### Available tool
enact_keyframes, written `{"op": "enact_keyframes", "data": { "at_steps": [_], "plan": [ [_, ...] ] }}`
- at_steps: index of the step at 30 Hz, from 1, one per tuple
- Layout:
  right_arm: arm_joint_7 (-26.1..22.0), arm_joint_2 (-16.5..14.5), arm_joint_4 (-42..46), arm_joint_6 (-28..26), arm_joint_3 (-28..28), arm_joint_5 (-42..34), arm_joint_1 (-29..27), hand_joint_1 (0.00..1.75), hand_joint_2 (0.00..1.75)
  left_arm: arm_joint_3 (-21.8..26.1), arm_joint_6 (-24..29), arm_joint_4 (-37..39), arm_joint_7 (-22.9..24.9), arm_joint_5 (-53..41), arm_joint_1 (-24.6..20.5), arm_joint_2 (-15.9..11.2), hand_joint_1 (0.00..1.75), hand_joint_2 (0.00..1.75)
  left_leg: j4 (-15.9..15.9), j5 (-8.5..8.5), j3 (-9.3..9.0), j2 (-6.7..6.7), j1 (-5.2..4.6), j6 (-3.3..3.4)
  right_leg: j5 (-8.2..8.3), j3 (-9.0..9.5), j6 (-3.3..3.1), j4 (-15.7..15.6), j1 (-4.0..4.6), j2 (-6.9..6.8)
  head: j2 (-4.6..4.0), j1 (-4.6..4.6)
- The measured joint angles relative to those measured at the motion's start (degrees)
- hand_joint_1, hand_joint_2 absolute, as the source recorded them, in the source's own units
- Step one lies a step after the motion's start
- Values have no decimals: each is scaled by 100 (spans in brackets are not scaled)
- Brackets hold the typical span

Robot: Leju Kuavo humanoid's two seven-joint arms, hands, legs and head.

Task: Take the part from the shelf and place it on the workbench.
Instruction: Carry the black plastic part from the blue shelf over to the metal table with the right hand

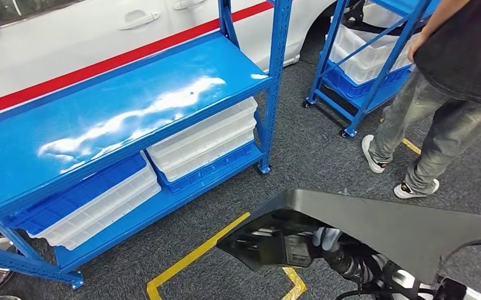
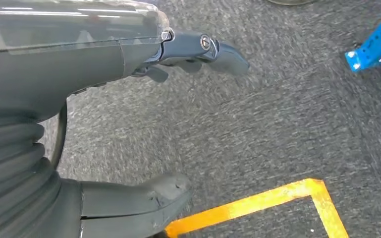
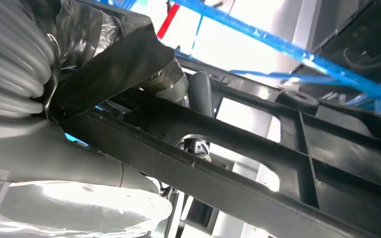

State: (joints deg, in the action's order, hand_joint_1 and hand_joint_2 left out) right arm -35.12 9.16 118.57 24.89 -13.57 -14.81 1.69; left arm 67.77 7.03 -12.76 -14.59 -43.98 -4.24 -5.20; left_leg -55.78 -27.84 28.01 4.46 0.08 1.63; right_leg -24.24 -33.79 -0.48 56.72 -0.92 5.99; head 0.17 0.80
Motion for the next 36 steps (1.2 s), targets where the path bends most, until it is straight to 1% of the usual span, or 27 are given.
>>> {"op": "enact_keyframes", "data": {
  "at_steps": [2, 3, 5, 6, 7, 8, 9, 10, 11, 12, 14, 16, 17, 18, 20, 21, 23, 24, 25, 26, 27, 29, 30, 31, 33, 34, 36],
  "plan": [
    [40, 0, 14, -17, 15, -6, -9, 175, 175, 34, -85, -1, -40, 21, -9, -2, 0, 175, 82, 31, -26, -91, -8, 33, 62, -30, 91, -44, -11, 136, 0, 1],
    [74, 2, 33, -42, 23, -2, -12, 175, 175, 48, -116, -2, -71, 23, -27, 6, 0, 175, 154, 56, -49, -172, 3, 54, 55, -55, 128, -40, -2, 103, 0, -1],
    [166, 4, 78, -132, 32, 22, 26, 175, 175, 63, -140, -2, -122, 19, -45, 44, 0, 175, 302, 103, -85, -347, 22, 108, -180, -219, 174, 276, 36, -175, 0, -5],
    [206, 3, 96, -187, 31, 37, 47, 175, 175, 67, -142, -2, -132, 13, -37, 68, 0, 175, 322, 114, -90, -430, 19, 122, -387, -373, 183, 617, 39, -364, 0, -8],
    [242, -1, 111, -234, 25, 53, 69, 175, 175, 70, -138, -2, -137, 8, -20, 88, 0, 175, 321, 117, -76, -505, 6, 135, -589, -547, 198, 1022, 35, -475, 0, -10],
    [266, -4, 128, -274, 10, 72, 76, 175, 175, 72, -133, -2, -138, 2, -8, 102, 0, 175, 304, 114, -64, -582, -3, 138, -713, -688, 212, 1360, 25, -520, 0, -10],
    [282, -7, 150, -305, -13, 99, 72, 175, 175, 73, -127, -2, -139, -5, -5, 115, 0, 175, 290, 108, -53, -657, -8, 139, -742, -755, 224, 1544, 16, -543, 0, -11],
    [288, -6, 179, -328, -44, 131, 66, 175, 175, 73, -119, -2, -140, -16, -9, 126, 0, 175, 275, 99, -47, -726, -8, 137, -666, -713, 234, 1508, 10, -564, 0, -11],
    [277, -6, 215, -352, -85, 173, 53, 175, 175, 73, -110, -2, -139, -26, -14, 138, 0, 175, 267, 87, -50, -787, -5, 128, -501, -555, 239, 1242, 8, -606, 0, -10],
    [247, -7, 258, -374, -132, 219, 31, 175, 175, 73, -96, -2, -134, -35, -16, 151, 0, 175, 261, 72, -61, -844, -3, 109, -309, -324, 236, 829, 9, -697, 0, -11],
    [145, -7, 353, -428, -244, 313, -22, 175, 175, 74, -54, -2, -115, -41, -6, 173, 0, 175, 232, 34, -65, -941, -25, 52, -92, 41, 186, 127, 57, -943, 0, -10],
    [49, -7, 427, -475, -347, 363, -90, 175, 175, 77, -23, -2, -93, -42, 4, 186, 0, 175, 205, 8, -59, -1040, -58, 4, -86, 105, 107, -69, 102, -1014, 0, -8],
    [19, -7, 456, -496, -390, 370, -124, 175, 175, 77, -19, -2, -87, -45, 3, 190, 0, 175, 197, -3, -61, -1095, -61, -14, -80, 89, 64, -71, 97, -950, 0, -7],
    [-1, -6, 480, -515, -431, 376, -154, 175, 175, 78, -21, -1, -86, -49, -3, 193, 0, 175, 171, -47, -58, -1072, -53, -36, -72, 81, 31, -79, 94, -889, 0, -8],
    [-17, -8, 512, -549, -509, 387, -183, 175, 175, 78, -32, -1, -89, -58, 3, 204, 0, 175, -142, -297, 58, -826, -8, -84, -52, 75, -48, -93, 78, -773, 0, -8],
    [-22, -9, 519, -564, -548, 392, -190, 175, 175, 78, -36, 0, -89, -62, 17, 211, 0, 175, -476, -501, 199, -656, 15, -104, -45, 73, -78, -94, 73, -714, 0, -7],
    [-42, -11, 523, -618, -615, 401, -221, 175, 175, 78, -33, 0, -80, -84, 55, 222, 0, 175, -1300, -861, 565, -511, 32, -129, -36, 62, -107, -87, 76, -575, 0, -7],
    [-59, -11, 524, -656, -640, 407, -255, 175, 175, 78, -29, 0, -74, -100, 69, 227, 0, 175, -1559, -916, 690, -494, 33, -133, -32, 62, -110, -84, 78, -501, 0, -7],
    [-79, -11, 526, -698, -660, 414, -298, 175, 175, 78, -26, 0, -70, -123, 79, 232, 0, 175, -1599, -849, 719, -486, 33, -130, -29, 64, -110, -79, 80, -425, 0, -7],
    [-100, -11, 532, -733, -677, 420, -342, 175, 175, 78, -24, 0, -70, -138, 83, 234, 0, 175, -1400, -672, 638, -465, 33, -116, -26, 71, -106, -76, 79, -350, 0, -6],
    [-120, -11, 544, -762, -695, 429, -382, 175, 175, 78, -24, 0, -74, -152, 84, 236, 0, 175, -999, -420, 463, -391, 33, -89, -22, 81, -100, -75, 75, -275, 0, -7],
    [-158, -11, 568, -804, -730, 444, -440, 175, 175, 77, -29, -1, -90, -169, 91, 231, 0, 175, -244, -41, 138, -103, 32, -27, 0, 73, -65, -72, 58, -135, 0, -7],
    [-181, -11, 577, -821, -744, 449, -465, 175, 175, 77, -32, -1, -98, -174, 97, 229, 0, 175, -37, 47, 53, 5, 24, -7, 19, 51, -35, -71, 43, -67, 0, -6],
    [-203, -11, 581, -834, -753, 451, -492, 175, 175, 76, -35, -1, -104, -180, 100, 227, 0, 175, 23, 62, 34, 46, 14, 4, 45, 25, 6, -83, 25, 1, 0, -5],
    [-231, -11, 593, -848, -761, 453, -544, 175, 175, 76, -37, -1, -115, -198, 83, 226, 0, 175, 127, 96, -2, -82, 13, 29, 85, -15, 92, -107, 13, 96, 0, -3],
    [-239, -11, 604, -848, -763, 451, -561, 175, 175, 76, -37, -2, -121, -209, 66, 227, 0, 175, 207, 115, -26, -161, 22, 55, 50, -42, 125, -74, 27, 20, 0, -5],
    [-252, -11, 623, -847, -769, 443, -573, 175, 175, 75, -39, -2, -132, -227, 56, 233, 0, 175, 340, 144, -64, -335, 37, 109, -248, -237, 171, 359, 60, -293, 0, -10]
  ]
}}
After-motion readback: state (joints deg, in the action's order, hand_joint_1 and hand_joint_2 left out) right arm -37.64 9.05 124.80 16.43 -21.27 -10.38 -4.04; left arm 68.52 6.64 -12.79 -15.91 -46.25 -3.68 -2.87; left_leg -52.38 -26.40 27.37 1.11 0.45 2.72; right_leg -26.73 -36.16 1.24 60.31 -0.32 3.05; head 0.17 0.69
